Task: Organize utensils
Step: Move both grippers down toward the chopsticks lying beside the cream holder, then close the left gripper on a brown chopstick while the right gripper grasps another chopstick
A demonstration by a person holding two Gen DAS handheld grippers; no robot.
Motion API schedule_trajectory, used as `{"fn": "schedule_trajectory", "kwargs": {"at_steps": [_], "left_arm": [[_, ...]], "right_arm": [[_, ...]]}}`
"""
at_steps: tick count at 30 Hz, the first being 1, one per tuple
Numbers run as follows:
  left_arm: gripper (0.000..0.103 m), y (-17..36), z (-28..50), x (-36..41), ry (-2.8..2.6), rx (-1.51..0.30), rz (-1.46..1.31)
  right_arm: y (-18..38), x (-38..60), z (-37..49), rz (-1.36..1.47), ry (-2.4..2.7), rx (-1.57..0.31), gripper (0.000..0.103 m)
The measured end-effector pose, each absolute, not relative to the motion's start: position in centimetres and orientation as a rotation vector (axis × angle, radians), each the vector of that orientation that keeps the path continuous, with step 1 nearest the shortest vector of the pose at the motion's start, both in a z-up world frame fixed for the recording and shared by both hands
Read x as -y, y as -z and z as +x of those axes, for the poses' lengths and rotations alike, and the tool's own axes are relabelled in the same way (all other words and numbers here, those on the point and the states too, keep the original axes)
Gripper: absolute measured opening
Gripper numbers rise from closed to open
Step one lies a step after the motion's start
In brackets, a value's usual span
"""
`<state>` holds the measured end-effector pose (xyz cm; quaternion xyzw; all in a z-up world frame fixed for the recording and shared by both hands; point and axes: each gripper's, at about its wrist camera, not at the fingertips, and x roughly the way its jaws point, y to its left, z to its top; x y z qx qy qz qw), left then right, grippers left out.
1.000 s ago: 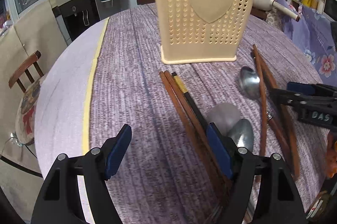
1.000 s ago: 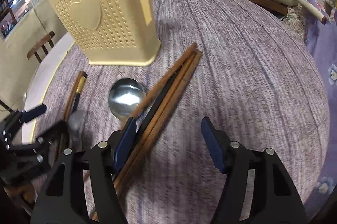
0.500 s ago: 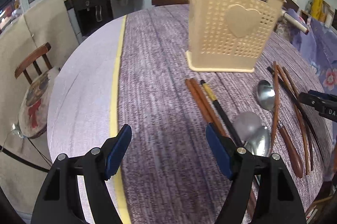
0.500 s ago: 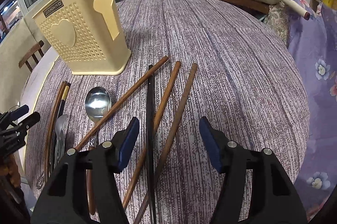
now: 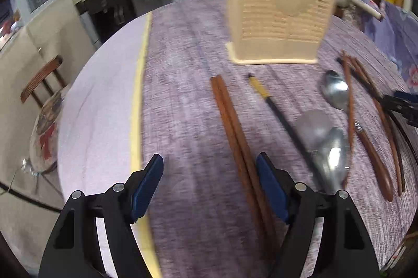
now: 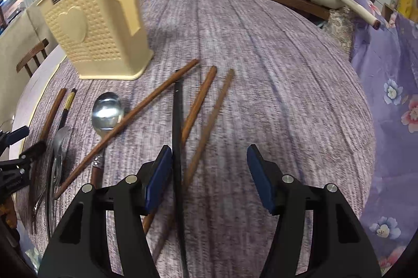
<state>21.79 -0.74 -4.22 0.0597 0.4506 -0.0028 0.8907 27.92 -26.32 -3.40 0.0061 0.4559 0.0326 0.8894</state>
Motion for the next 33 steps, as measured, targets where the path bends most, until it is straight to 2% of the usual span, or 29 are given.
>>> {"fn": "schedule_trajectory", "kwargs": {"at_steps": [13, 19, 24, 26, 33], "left_arm": [[0.072, 3.3, 23.4, -2.6, -0.040, -0.923, 0.049], [0.072, 2.7, 22.7, -2.1, -0.019, -0.897, 0.041], [0.072, 2.5, 22.2, -1.8, 0.005, -0.890, 0.034], [0.072, 2.4, 21.9, -1.9, 0.011, -0.881, 0.035], [0.070, 2.6, 22.0, -3.4, -0.005, -0.890, 0.010]], "right_arm": [[2.8, 27.7, 29.4, 0.111, -0.086, -0.932, 0.058], [1.6, 25.0, 30.1, 0.229, -0.262, -0.938, 0.049], [2.3, 22.8, 32.4, 0.269, -0.274, -1.012, 0.028], [3.0, 23.1, 33.6, 0.330, -0.231, -1.037, 0.024], [4.2, 22.6, 35.4, 0.338, -0.148, -1.069, 0.023]]}}
